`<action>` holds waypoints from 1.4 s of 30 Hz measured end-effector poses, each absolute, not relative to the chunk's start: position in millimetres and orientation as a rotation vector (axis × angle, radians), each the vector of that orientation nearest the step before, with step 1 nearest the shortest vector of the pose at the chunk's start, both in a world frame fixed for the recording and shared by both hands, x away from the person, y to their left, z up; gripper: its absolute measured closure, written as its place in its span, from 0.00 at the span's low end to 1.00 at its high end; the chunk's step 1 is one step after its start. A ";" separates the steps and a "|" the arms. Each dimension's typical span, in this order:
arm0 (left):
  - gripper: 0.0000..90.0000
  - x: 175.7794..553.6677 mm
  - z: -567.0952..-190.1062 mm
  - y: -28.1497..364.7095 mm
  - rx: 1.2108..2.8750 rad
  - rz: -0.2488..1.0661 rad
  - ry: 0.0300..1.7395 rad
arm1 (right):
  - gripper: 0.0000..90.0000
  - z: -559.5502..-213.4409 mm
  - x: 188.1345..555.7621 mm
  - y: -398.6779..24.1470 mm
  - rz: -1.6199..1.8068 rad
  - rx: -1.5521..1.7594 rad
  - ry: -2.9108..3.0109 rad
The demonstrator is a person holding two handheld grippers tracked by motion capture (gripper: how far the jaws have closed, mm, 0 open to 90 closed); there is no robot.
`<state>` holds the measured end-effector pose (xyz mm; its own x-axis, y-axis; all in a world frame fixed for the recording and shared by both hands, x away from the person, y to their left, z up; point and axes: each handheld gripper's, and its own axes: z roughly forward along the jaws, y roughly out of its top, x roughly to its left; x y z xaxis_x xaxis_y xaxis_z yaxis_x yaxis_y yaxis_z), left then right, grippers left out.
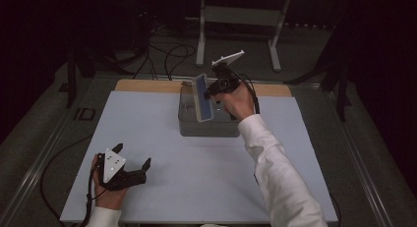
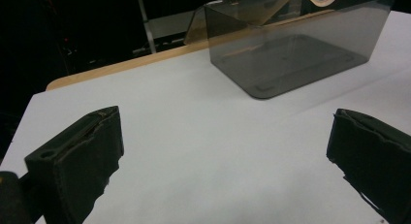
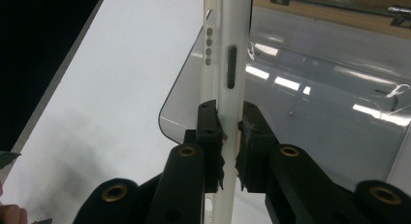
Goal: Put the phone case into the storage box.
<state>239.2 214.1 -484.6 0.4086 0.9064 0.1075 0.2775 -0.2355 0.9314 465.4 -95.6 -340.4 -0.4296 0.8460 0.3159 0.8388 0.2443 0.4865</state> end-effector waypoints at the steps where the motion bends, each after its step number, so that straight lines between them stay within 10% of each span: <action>1: 0.01 239.2 -484.7 213.9 1.742 0.855 1.034 | 0.91 -340.3 466.1 -96.4 0.948 1.669 2.467; 42: 0.01 238.9 -485.5 211.9 1.750 0.849 1.028 | 0.91 -347.7 479.6 -138.3 0.802 1.771 2.348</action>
<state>238.9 211.9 -485.5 0.4169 0.9023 0.1098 0.2782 -0.2417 0.9296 479.6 -138.3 -347.7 -0.3218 0.9177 0.2332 0.8687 0.1881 0.4583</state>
